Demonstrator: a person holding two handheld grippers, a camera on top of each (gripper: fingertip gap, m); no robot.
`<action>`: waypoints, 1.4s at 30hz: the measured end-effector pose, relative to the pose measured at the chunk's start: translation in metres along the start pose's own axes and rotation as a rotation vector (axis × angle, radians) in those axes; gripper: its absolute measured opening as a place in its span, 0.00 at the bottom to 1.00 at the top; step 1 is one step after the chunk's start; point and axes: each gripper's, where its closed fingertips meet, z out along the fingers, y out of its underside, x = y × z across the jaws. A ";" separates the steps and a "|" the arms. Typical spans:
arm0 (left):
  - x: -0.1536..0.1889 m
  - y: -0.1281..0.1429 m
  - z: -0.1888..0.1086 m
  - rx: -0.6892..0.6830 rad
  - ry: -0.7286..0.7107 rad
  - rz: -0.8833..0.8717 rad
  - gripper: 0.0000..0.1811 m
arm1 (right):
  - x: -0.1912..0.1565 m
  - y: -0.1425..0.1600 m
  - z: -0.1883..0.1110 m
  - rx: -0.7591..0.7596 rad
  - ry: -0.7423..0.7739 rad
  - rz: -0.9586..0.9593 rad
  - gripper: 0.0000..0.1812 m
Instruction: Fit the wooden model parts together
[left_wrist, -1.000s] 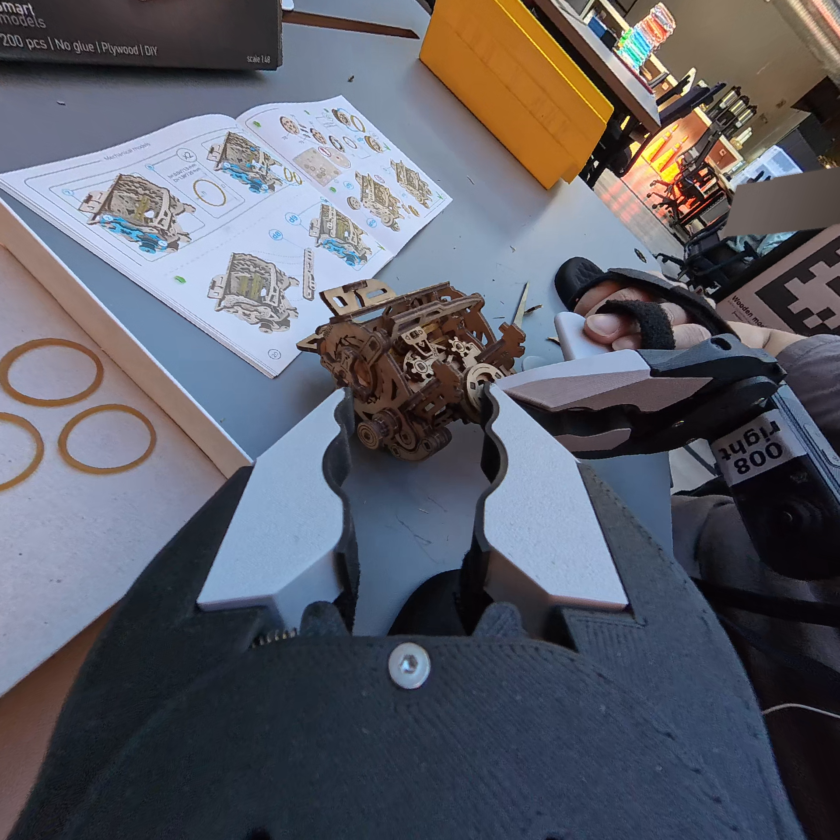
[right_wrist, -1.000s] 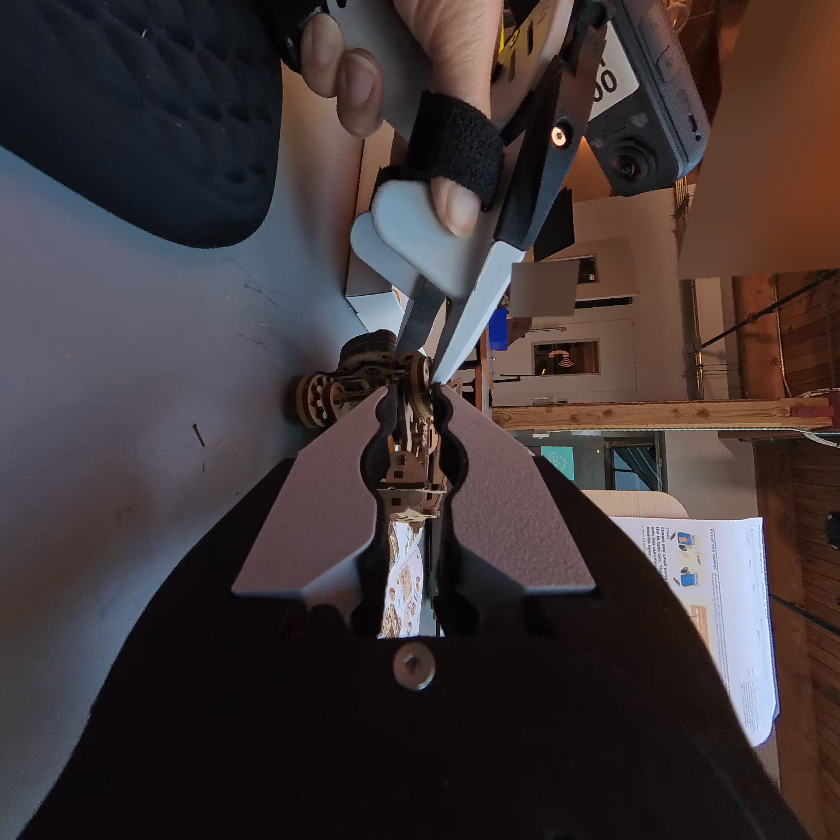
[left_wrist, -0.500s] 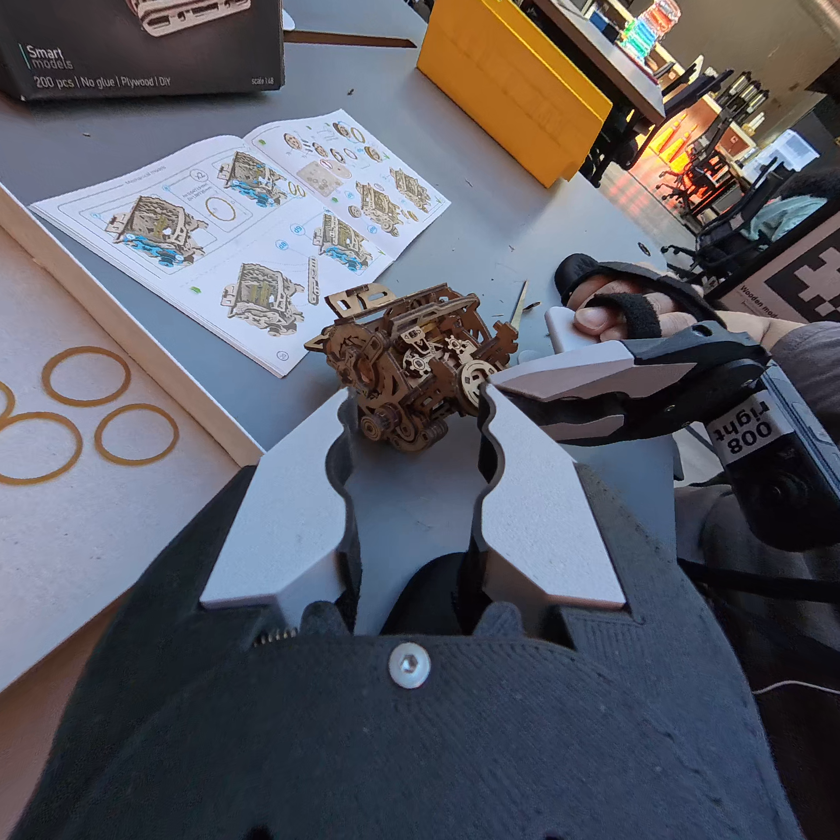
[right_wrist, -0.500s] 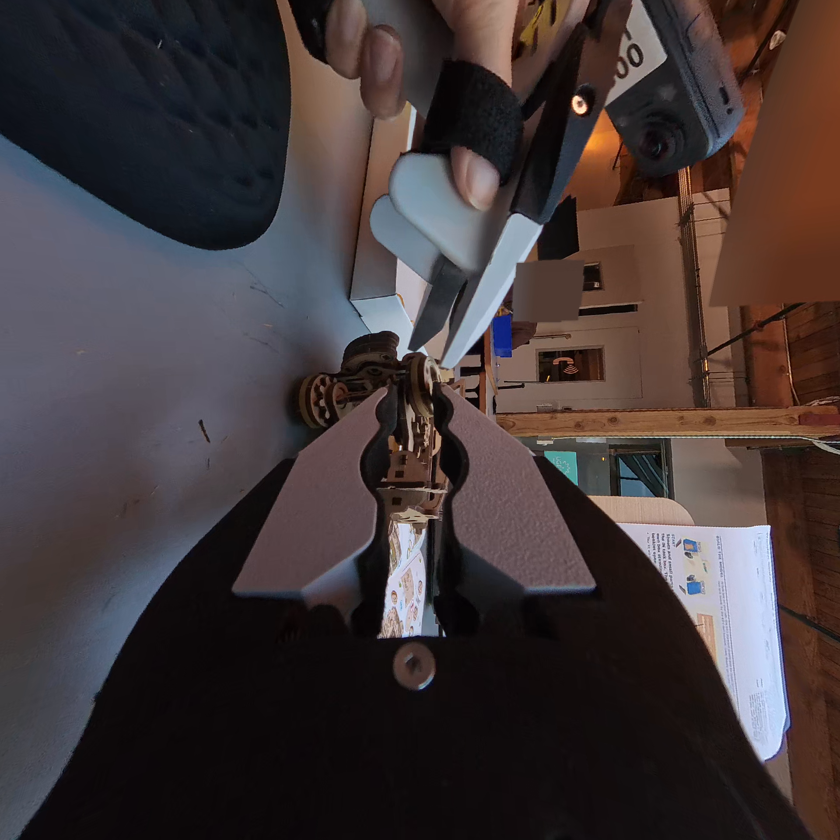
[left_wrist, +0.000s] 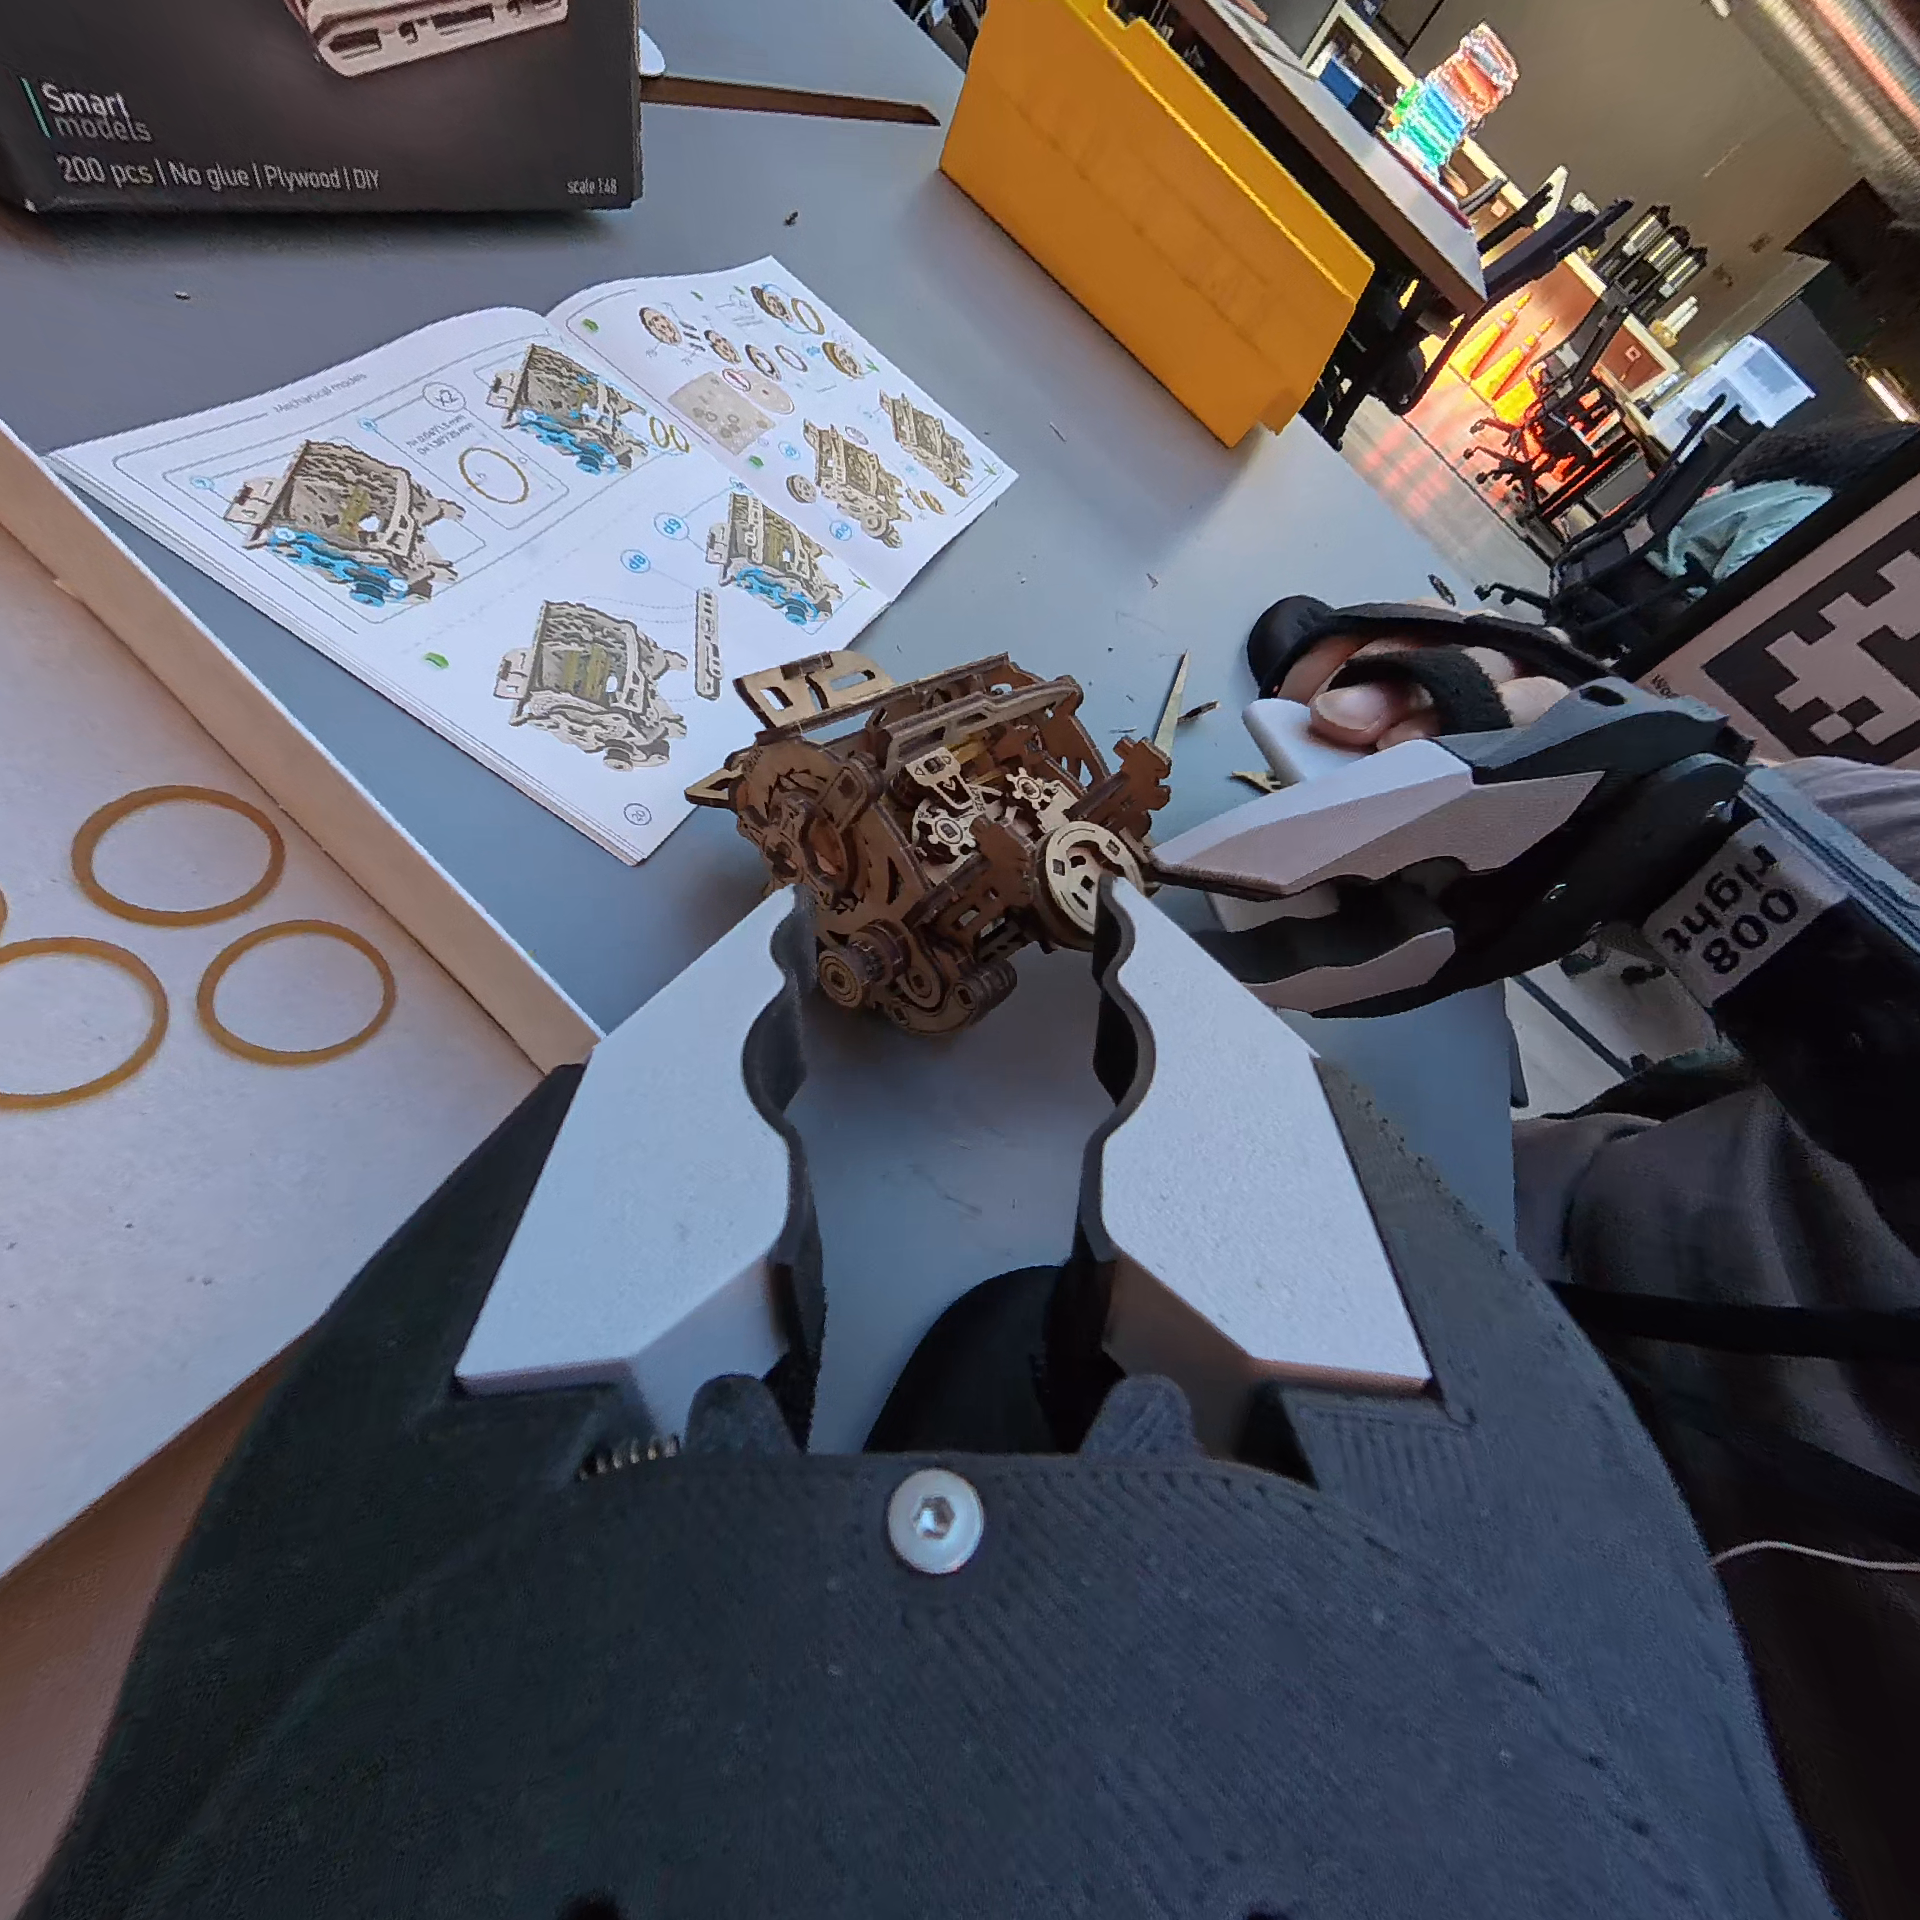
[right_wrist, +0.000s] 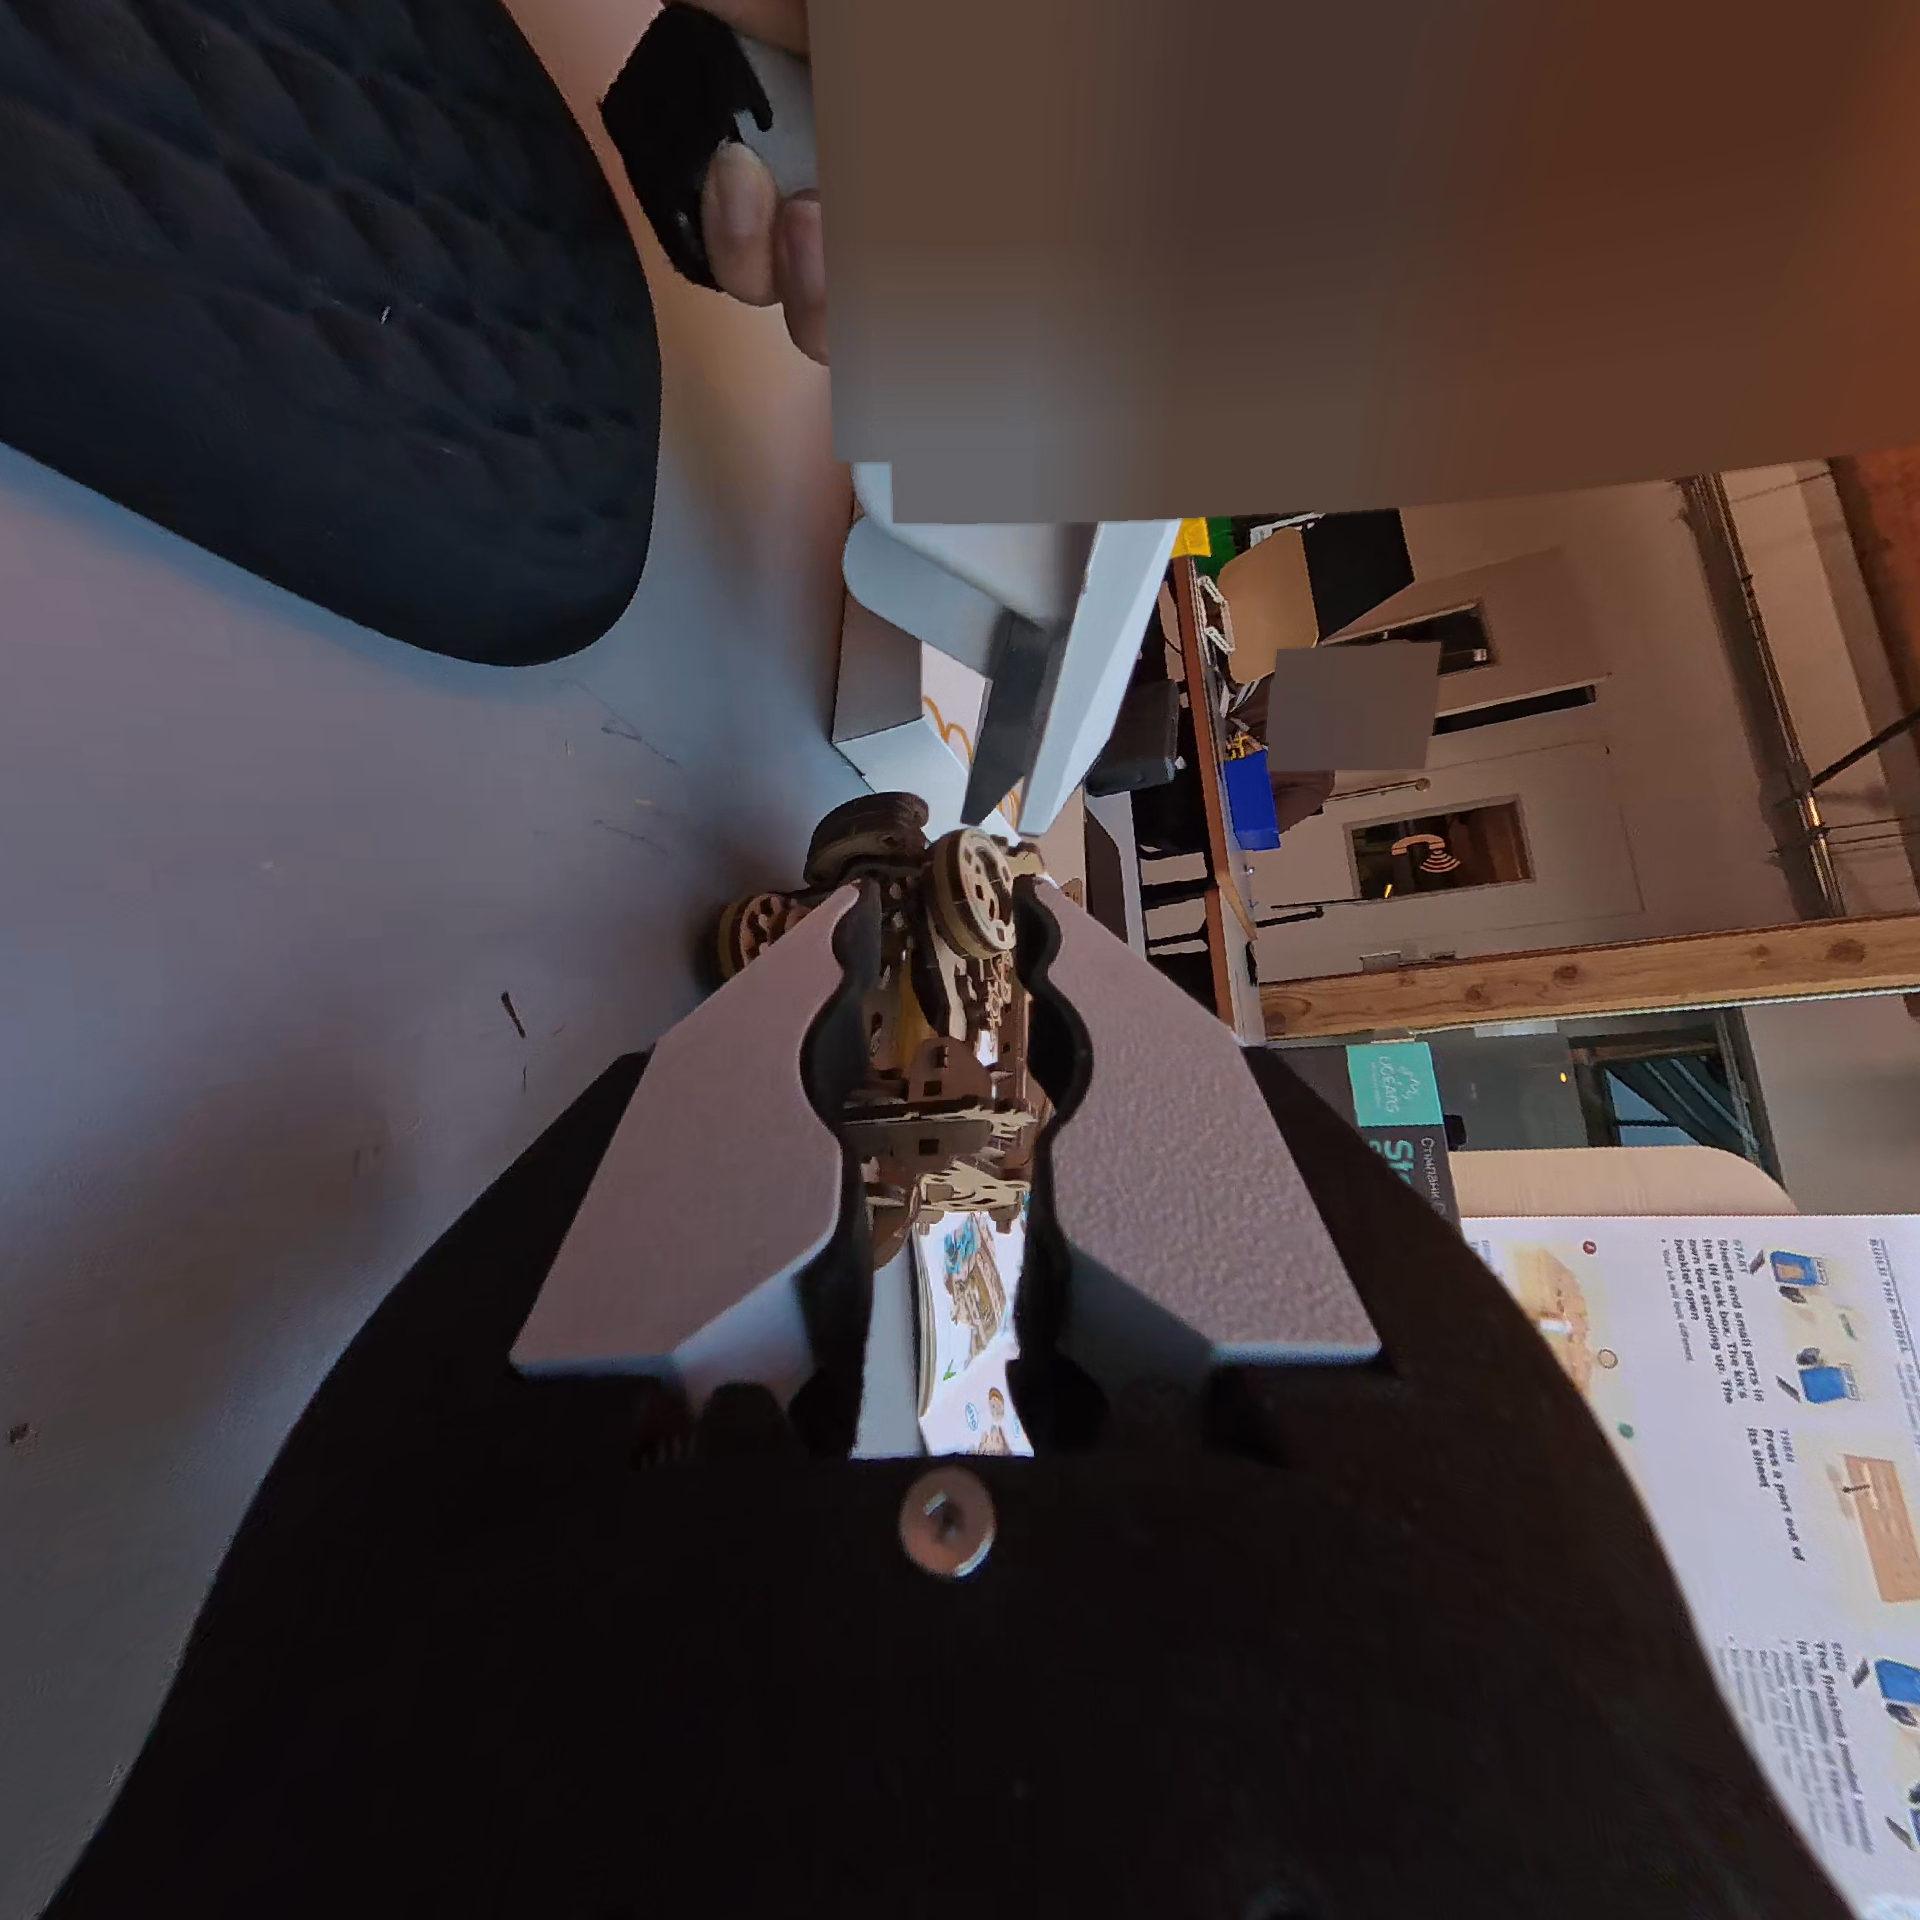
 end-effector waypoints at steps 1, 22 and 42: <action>0.001 -0.003 -0.003 0.013 0.010 -0.008 0.29 | 0.000 0.001 0.000 0.002 -0.004 0.017 0.14; -0.018 -0.005 -0.018 0.023 -0.014 -0.026 0.30 | 0.002 -0.002 -0.003 0.006 -0.032 -0.052 0.28; -0.014 -0.007 -0.019 0.027 -0.006 -0.026 0.29 | -0.031 0.008 0.008 -0.086 -0.164 -0.127 0.28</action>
